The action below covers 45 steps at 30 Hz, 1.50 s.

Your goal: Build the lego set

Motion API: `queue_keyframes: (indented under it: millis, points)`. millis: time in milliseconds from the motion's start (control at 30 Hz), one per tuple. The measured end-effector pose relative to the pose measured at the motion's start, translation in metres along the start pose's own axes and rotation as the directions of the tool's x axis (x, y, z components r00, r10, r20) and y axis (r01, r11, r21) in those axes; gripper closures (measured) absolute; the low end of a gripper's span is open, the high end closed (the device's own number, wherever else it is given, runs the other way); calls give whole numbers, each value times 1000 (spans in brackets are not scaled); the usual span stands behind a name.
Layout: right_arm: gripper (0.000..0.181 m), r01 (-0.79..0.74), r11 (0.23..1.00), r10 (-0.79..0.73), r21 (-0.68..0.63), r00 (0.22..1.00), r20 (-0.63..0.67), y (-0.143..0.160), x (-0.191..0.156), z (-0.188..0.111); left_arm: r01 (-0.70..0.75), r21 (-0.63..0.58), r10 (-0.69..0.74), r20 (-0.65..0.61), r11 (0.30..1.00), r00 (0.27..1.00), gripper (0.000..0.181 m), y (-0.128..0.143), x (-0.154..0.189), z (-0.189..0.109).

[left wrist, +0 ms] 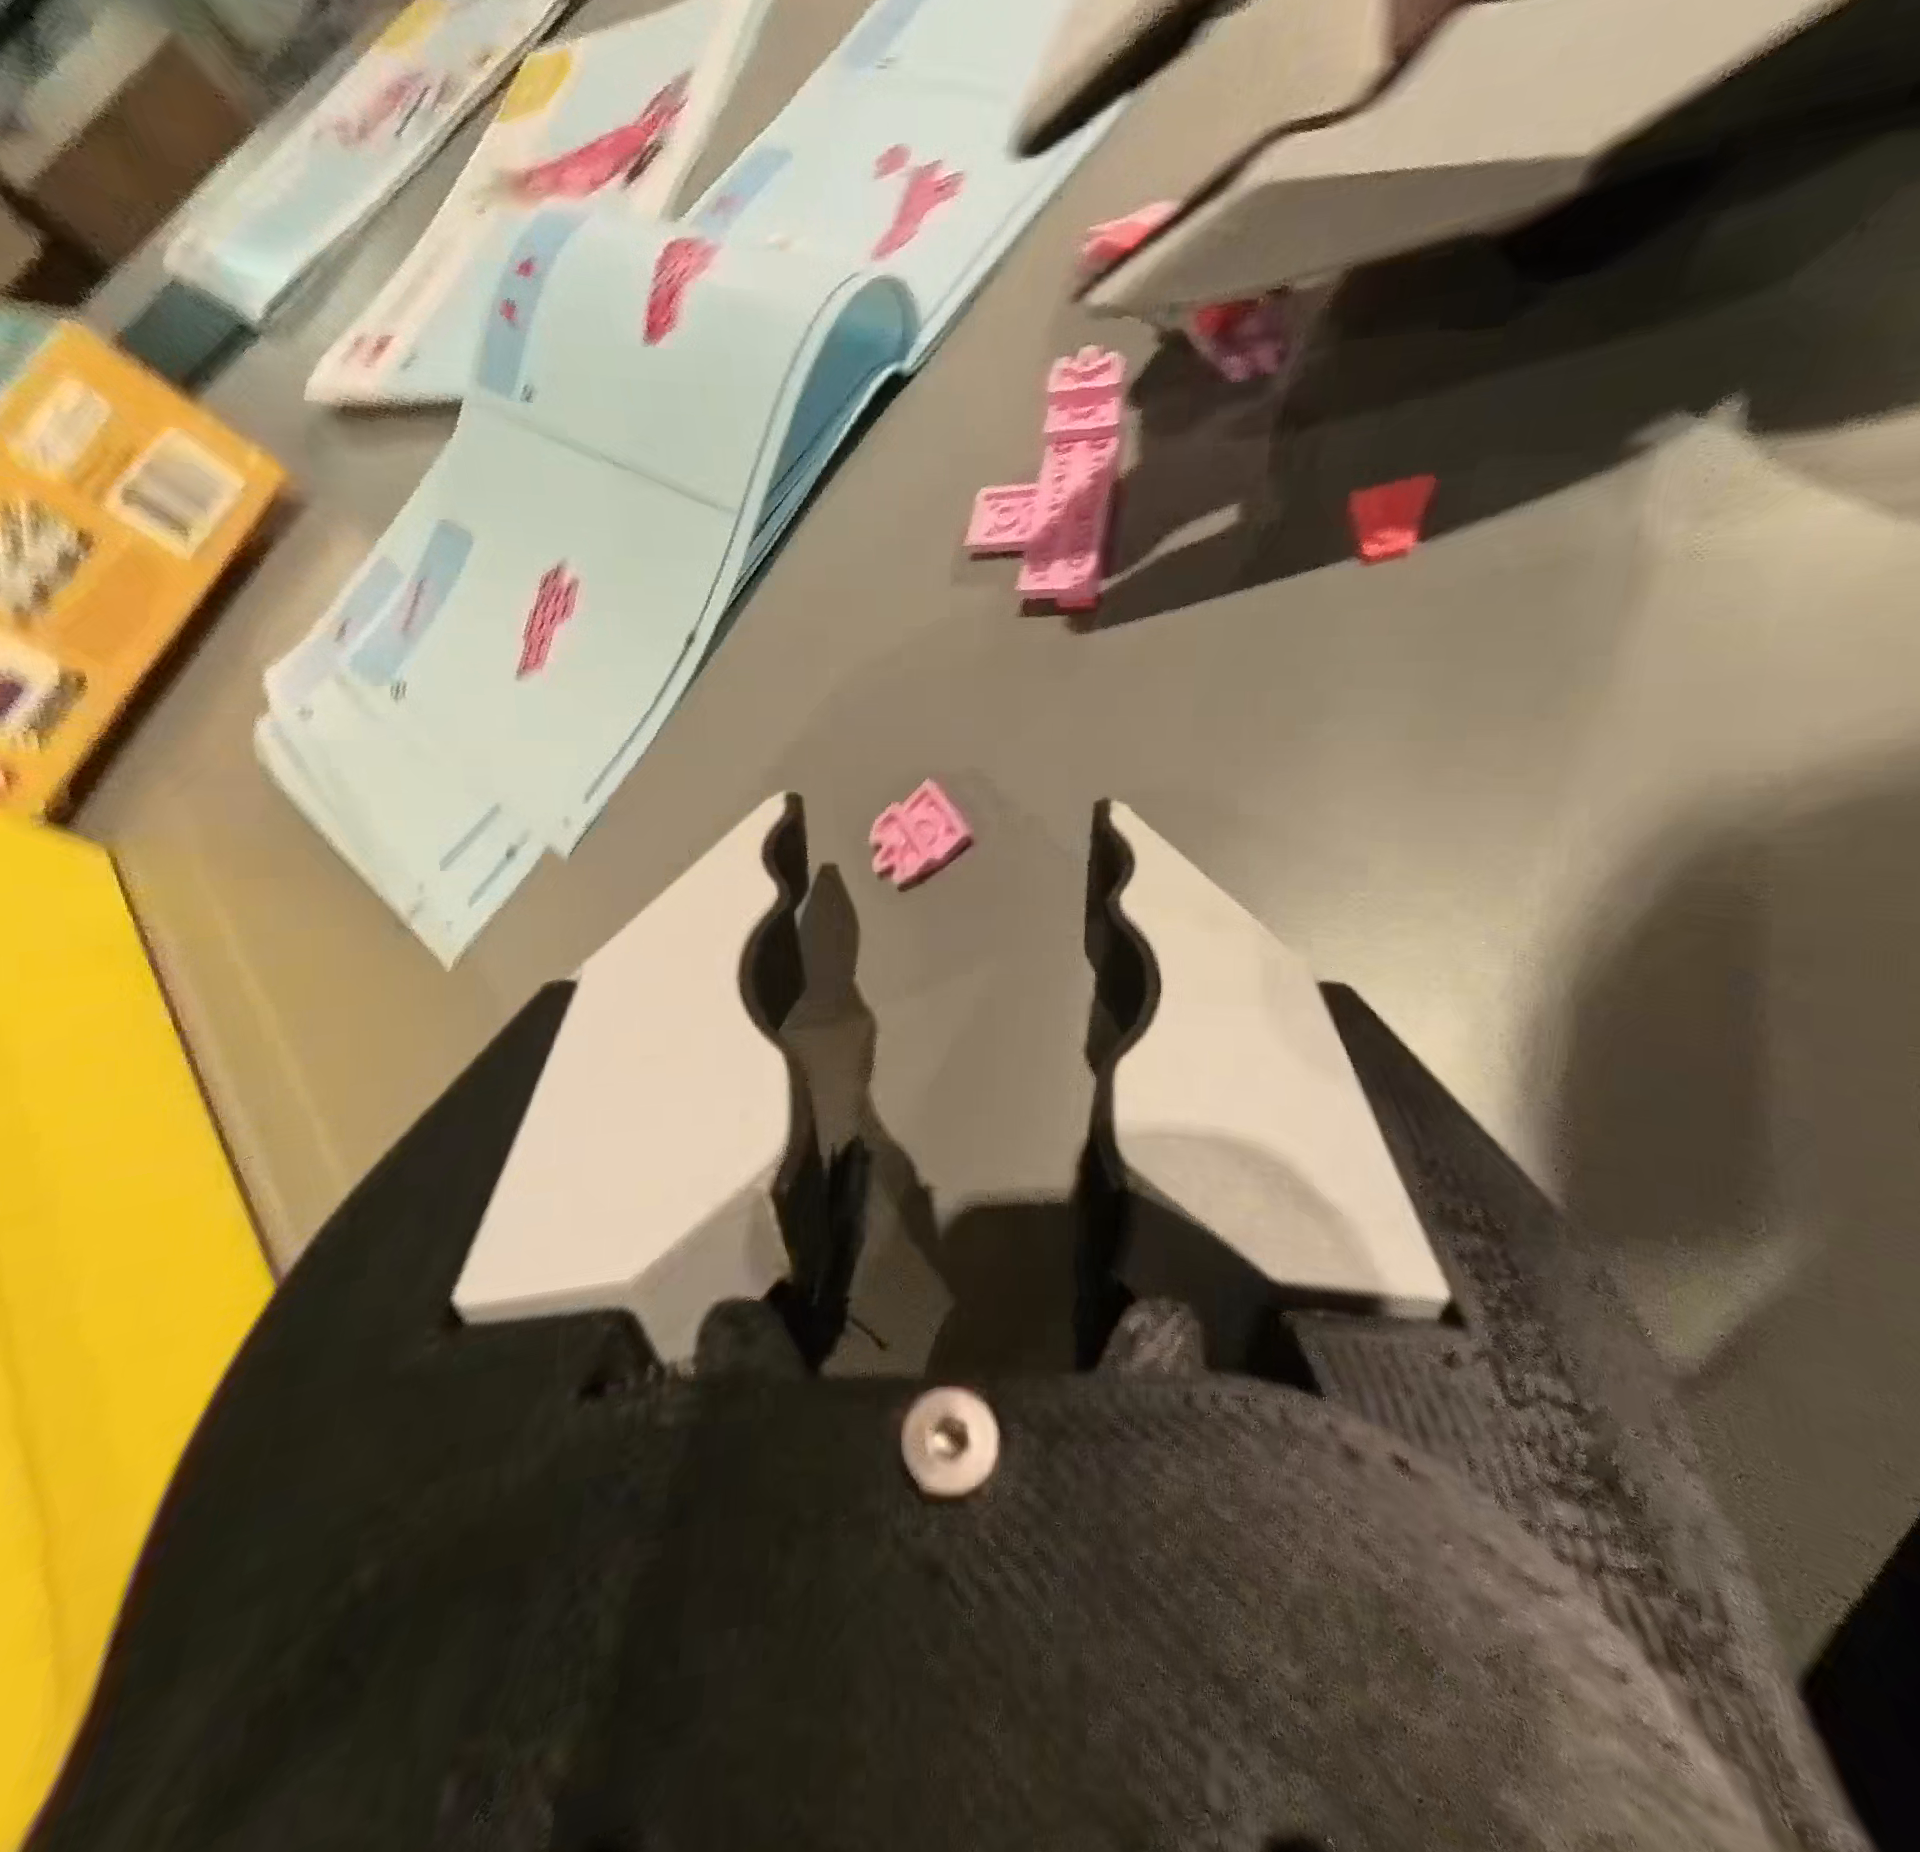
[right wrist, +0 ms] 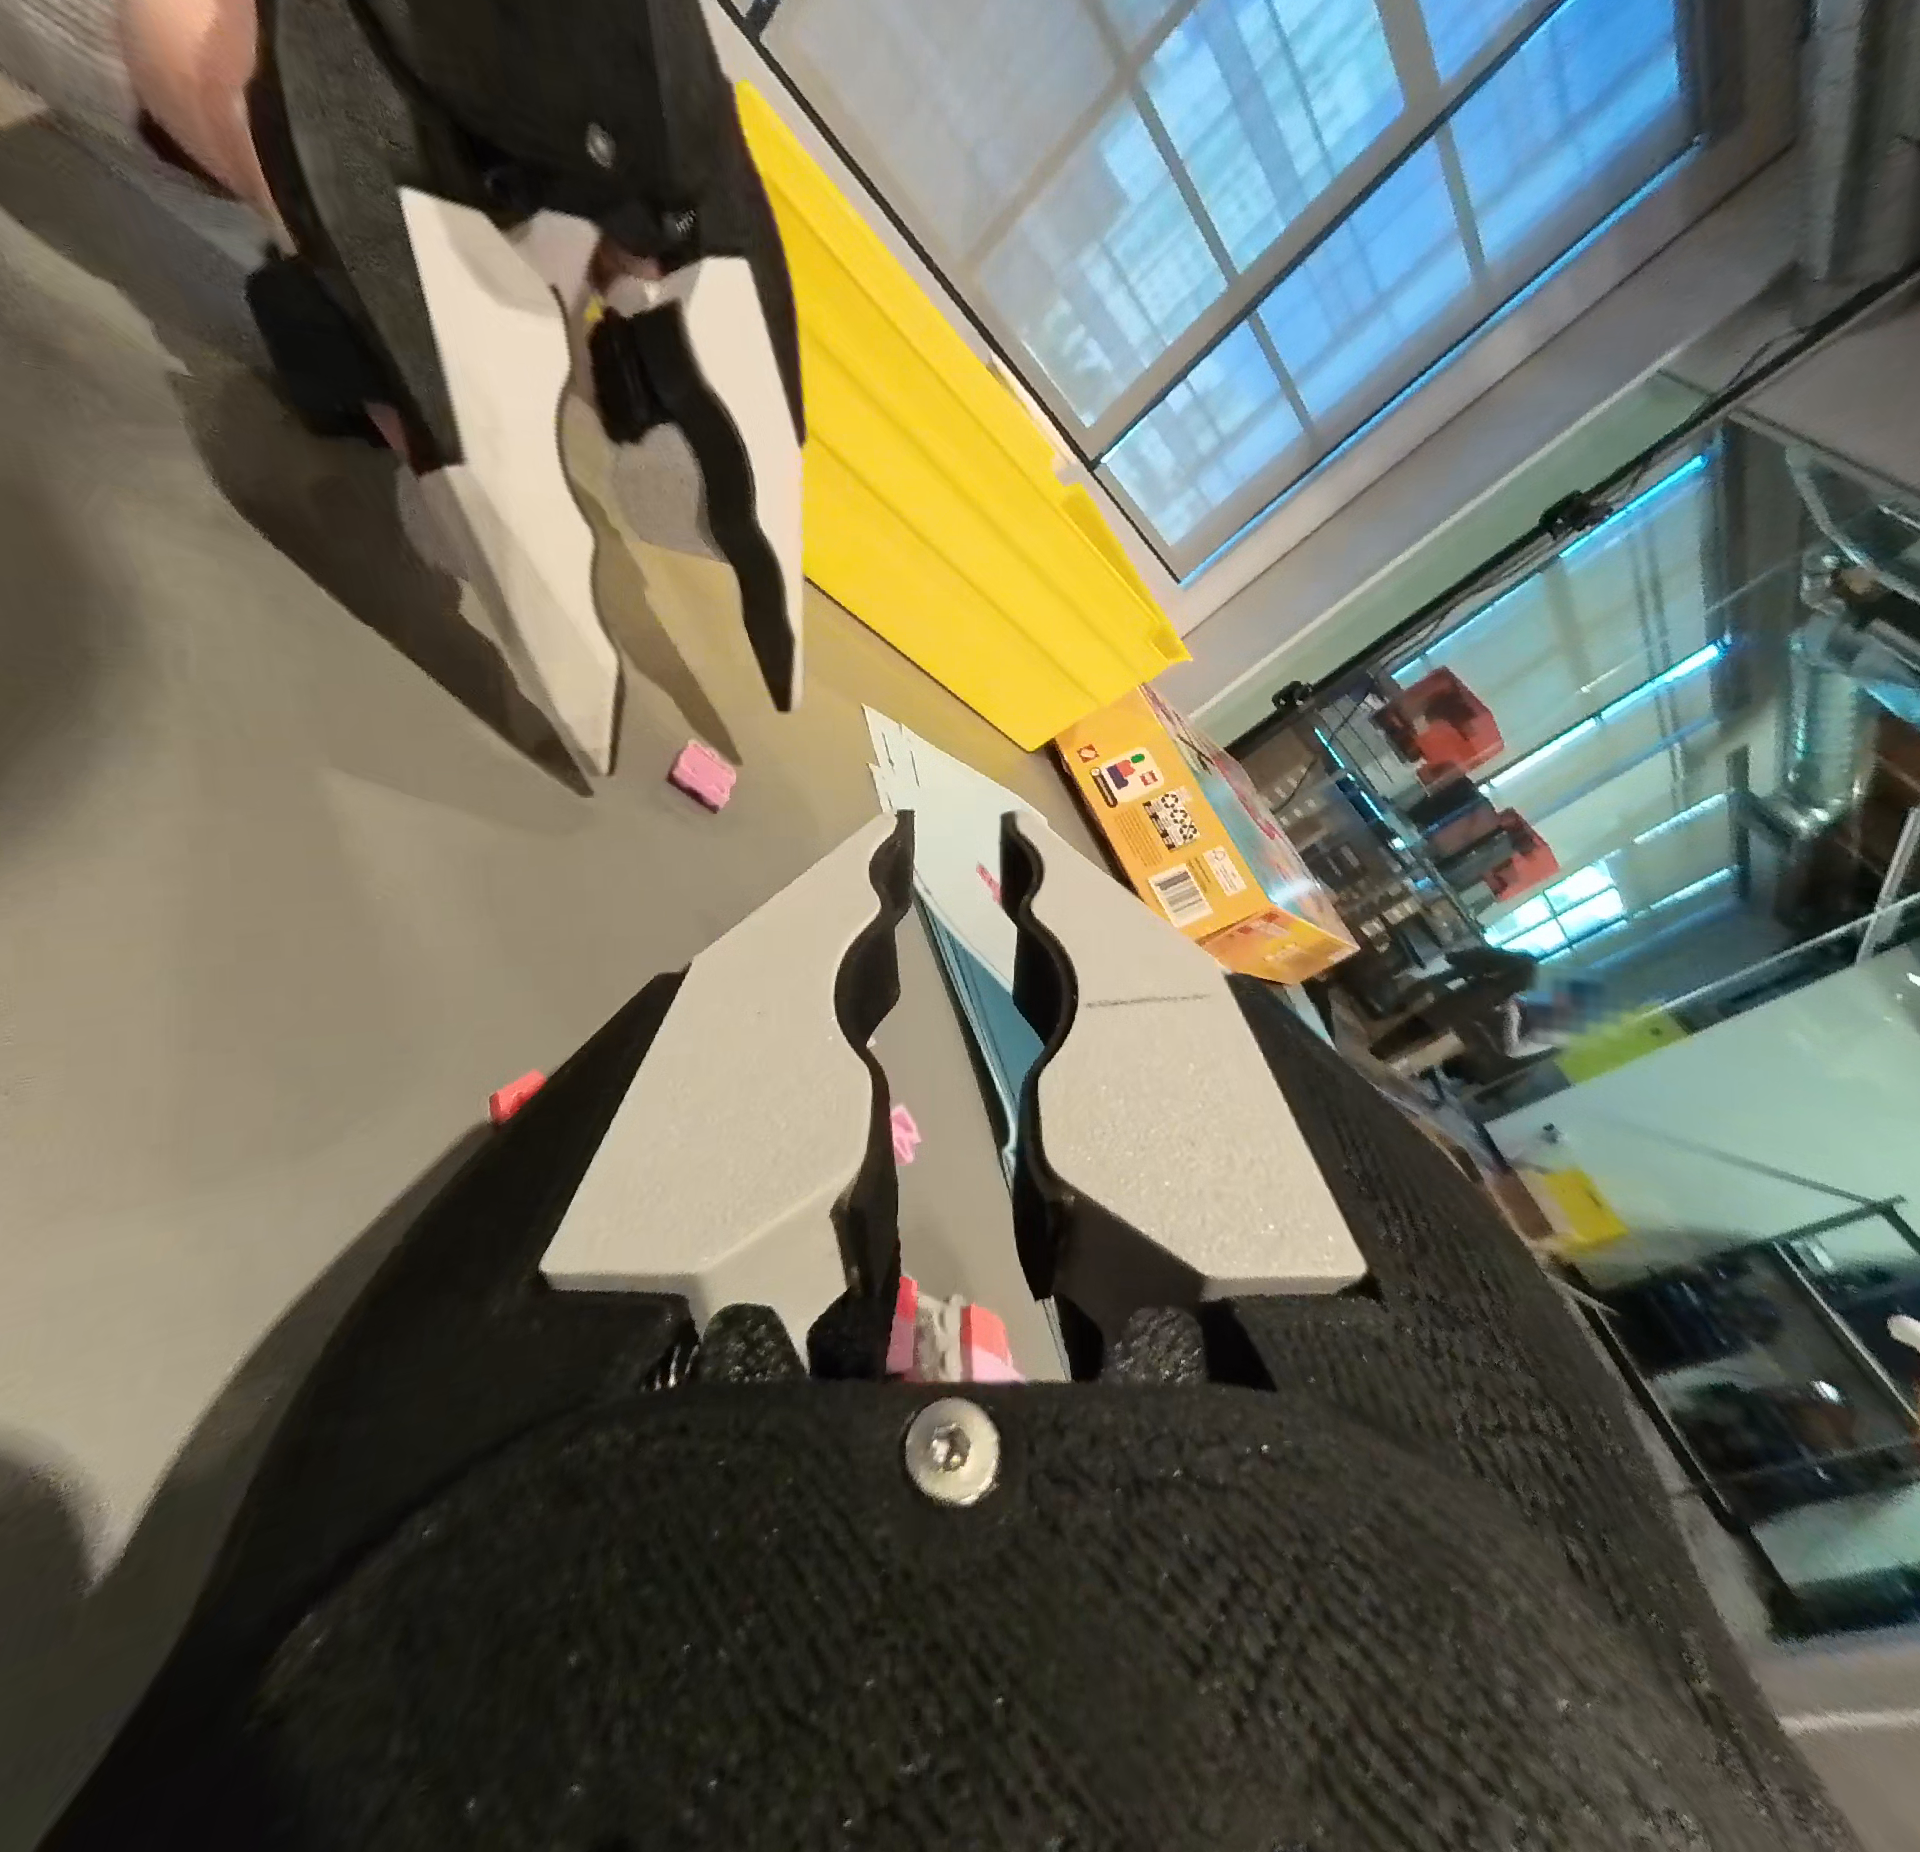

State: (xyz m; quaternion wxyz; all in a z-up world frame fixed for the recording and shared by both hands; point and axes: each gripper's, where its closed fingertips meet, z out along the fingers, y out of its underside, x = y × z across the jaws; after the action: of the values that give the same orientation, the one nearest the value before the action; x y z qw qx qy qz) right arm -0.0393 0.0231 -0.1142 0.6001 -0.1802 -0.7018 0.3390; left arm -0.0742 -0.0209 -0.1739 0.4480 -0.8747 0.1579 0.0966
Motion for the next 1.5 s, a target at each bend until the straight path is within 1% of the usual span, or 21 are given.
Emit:
queue_keyframes:
  millis: [67, 133, 233, 267, 333, 433, 633, 700, 733, 767, 867, 933, 1000, 1067, 1200, 1333, 1500]
  points:
    - [167, -10, 1000, 10, 18, 1000, 8, -1, 1, 0, -137, 29, 139, -59, 990, 989, 124, -4, 5, 4]
    - [167, -18, 999, 18, 29, 1000, 14, -2, 2, -1, -196, 21, 197, -151, 980, 969, 130, -2, 6, 9]
    - [167, -22, 999, 21, 28, 999, 36, 0, 0, -3, -169, -14, 152, -358, 986, 921, 134, 3, 12, 8]
    - [167, -21, 999, 19, 27, 999, 47, 0, -1, -4, -154, -34, 127, -409, 988, 904, 134, 6, 12, 8]
    - [166, -21, 999, 19, 28, 998, 64, 1, -3, -5, -123, -74, 72, -484, 990, 872, 136, 11, 11, 6]
    - [163, -26, 999, 24, 24, 996, 90, 4, -4, -5, -76, -108, 9, -516, 991, 857, 146, 13, 4, 8]
    - [162, -17, 999, 13, 36, 993, 119, 7, -4, -3, -37, -91, -13, -501, 995, 866, 163, 12, 3, 9]
    - [162, -5, 999, -1, 52, 993, 118, 6, -4, -4, -15, -89, -29, -470, 996, 882, 164, 11, 2, 10]
    - [162, 1, 998, -8, 66, 994, 106, 4, -2, -5, 5, -93, -45, -436, 996, 899, 164, 10, 0, 12]
    - [163, 6, 996, -14, 86, 996, 91, 1, 1, -6, 36, -79, -65, -400, 996, 914, 165, 4, 0, 15]
    - [163, 10, 991, -13, 133, 1000, 25, -5, 14, -11, 156, 44, -127, -393, 987, 911, 164, -31, 15, 19]
    - [163, -3, 989, 5, 151, 1000, -16, -5, 25, -15, 166, 90, -126, -340, 982, 932, 165, -45, 17, 26]
    - [164, -34, 989, 38, 144, 999, -25, -1, 31, -17, 133, 64, -113, -256, 989, 960, 164, -45, 12, 34]
    - [164, -63, 990, 66, 129, 998, -24, 6, 36, -17, 102, 39, -91, -220, 994, 971, 165, -42, 10, 37]
    - [165, -68, 991, 69, 116, 998, -5, 15, 40, -18, 126, -2, -123, -239, 992, 963, 165, -36, 16, 42]
    - [165, -74, 991, 74, 116, 997, 0, 21, 45, -18, 138, 9, -131, -250, 990, 959, 164, -40, 21, 41]
    - [166, -92, 990, 90, 110, 996, 20, 26, 46, -17, 160, -21, -160, -253, 987, 954, 164, -40, 23, 44]
